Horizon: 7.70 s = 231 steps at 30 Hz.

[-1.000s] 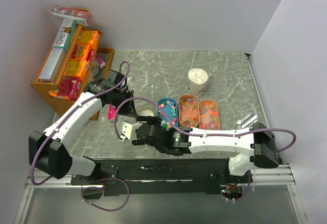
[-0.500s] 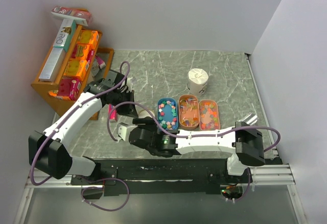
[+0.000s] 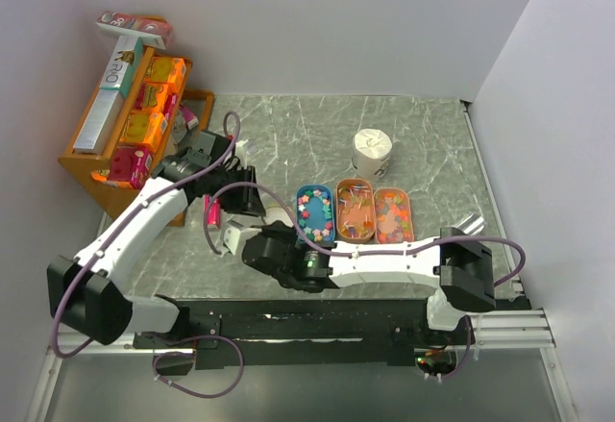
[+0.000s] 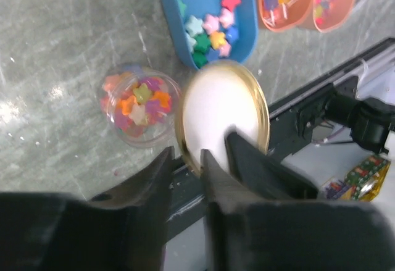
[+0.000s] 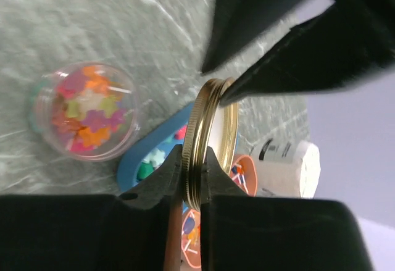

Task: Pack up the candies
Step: Pick up the bottle lid at the center of the board, then close the bottle lid on the packing bottle.

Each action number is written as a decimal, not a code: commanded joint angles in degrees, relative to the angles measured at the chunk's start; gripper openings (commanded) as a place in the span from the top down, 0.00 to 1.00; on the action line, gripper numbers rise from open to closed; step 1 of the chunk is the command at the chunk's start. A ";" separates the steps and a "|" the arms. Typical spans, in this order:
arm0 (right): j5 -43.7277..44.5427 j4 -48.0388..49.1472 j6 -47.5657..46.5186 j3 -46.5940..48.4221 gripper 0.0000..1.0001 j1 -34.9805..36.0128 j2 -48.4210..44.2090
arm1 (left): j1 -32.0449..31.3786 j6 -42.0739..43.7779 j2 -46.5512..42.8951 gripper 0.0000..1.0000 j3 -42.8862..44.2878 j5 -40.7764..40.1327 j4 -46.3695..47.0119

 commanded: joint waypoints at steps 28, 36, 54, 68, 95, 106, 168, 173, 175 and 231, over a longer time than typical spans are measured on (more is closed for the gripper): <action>-60.13 -9.01 57.86 -6.27 1.00 -33.49 -29.69 | 9.64 -11.02 -12.29 0.06 -3.45 -2.62 7.70; -83.55 -1.09 68.69 -8.22 0.92 -39.12 -24.53 | 9.64 -11.98 -14.13 0.03 -11.28 -1.73 9.81; -95.52 12.09 78.19 -12.71 0.86 -40.09 -5.55 | 9.64 -12.51 -15.63 0.15 -25.61 -1.64 10.69; -87.35 1.21 76.17 -6.65 0.83 -40.18 1.94 | 9.55 -9.17 -10.97 0.32 -27.29 4.16 13.67; -81.81 -10.31 70.64 1.88 0.58 -38.25 8.52 | 5.77 -8.21 -5.17 0.36 -27.20 7.50 16.14; -79.26 -15.76 67.65 5.40 0.59 -36.58 11.69 | 4.81 -8.82 -4.12 0.34 -26.50 6.71 16.58; -65.47 -20.60 61.23 9.09 0.52 -33.59 10.02 | 3.66 -10.14 -3.23 0.60 -23.95 -2.52 17.90; -64.23 -20.86 61.14 9.27 0.53 -33.15 10.64 | 3.66 -9.88 -2.62 0.62 -23.95 -2.96 17.90; -63.71 -20.78 61.23 9.36 0.54 -32.80 10.81 | 3.66 -9.70 -2.53 0.64 -23.95 -3.22 17.81; -37.95 -26.84 62.81 10.50 0.70 -21.98 13.63 | 3.31 -10.40 8.36 0.72 -25.09 -8.67 17.02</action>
